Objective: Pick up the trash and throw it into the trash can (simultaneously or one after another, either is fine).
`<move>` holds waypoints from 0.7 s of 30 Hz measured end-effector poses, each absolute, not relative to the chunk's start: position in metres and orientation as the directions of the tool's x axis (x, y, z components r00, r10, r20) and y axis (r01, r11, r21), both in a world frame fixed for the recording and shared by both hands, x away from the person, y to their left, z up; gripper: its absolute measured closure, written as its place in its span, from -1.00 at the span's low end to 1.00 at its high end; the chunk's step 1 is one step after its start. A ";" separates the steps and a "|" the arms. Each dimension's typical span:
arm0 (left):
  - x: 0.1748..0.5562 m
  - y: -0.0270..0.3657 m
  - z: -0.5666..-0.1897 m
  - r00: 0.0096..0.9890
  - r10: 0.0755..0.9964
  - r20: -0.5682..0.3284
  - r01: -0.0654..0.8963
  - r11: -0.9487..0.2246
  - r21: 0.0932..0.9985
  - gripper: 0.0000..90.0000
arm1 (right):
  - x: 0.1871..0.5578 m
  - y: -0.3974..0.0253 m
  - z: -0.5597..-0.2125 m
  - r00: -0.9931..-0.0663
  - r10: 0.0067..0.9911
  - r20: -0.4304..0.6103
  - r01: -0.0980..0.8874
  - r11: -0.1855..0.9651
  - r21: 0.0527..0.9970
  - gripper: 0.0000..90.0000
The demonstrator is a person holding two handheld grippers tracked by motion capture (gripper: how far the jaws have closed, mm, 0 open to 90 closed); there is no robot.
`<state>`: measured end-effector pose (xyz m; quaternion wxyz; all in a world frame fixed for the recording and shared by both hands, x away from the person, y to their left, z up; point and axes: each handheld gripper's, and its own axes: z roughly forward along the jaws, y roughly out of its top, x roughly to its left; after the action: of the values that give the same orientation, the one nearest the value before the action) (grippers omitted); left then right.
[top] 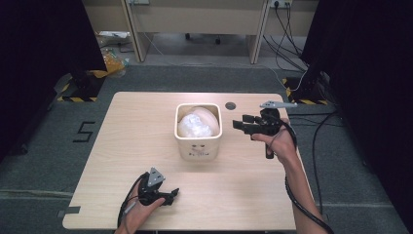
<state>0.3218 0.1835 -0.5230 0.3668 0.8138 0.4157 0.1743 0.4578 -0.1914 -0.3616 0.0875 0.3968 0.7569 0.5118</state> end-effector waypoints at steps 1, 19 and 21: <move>0.322 0.184 -0.523 0.597 0.802 -0.017 0.548 -0.392 0.739 -0.71 | 0.456 -0.193 -0.363 -0.667 0.693 0.274 0.510 0.157 0.846 -0.11; 0.322 0.184 -0.523 0.594 0.804 -0.019 0.549 -0.388 0.740 -0.72 | 0.425 -0.209 -0.393 -0.651 0.714 0.257 0.493 0.141 0.859 -0.17; 0.322 0.184 -0.523 0.595 0.804 -0.019 0.549 -0.388 0.740 -0.72 | 0.423 -0.210 -0.399 -0.648 0.716 0.260 0.495 0.137 0.858 -0.18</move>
<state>0.3220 0.1837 -0.5229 0.3653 0.8147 0.4151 0.1745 0.4226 -0.2101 -0.3985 0.1068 0.4059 0.7463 0.5166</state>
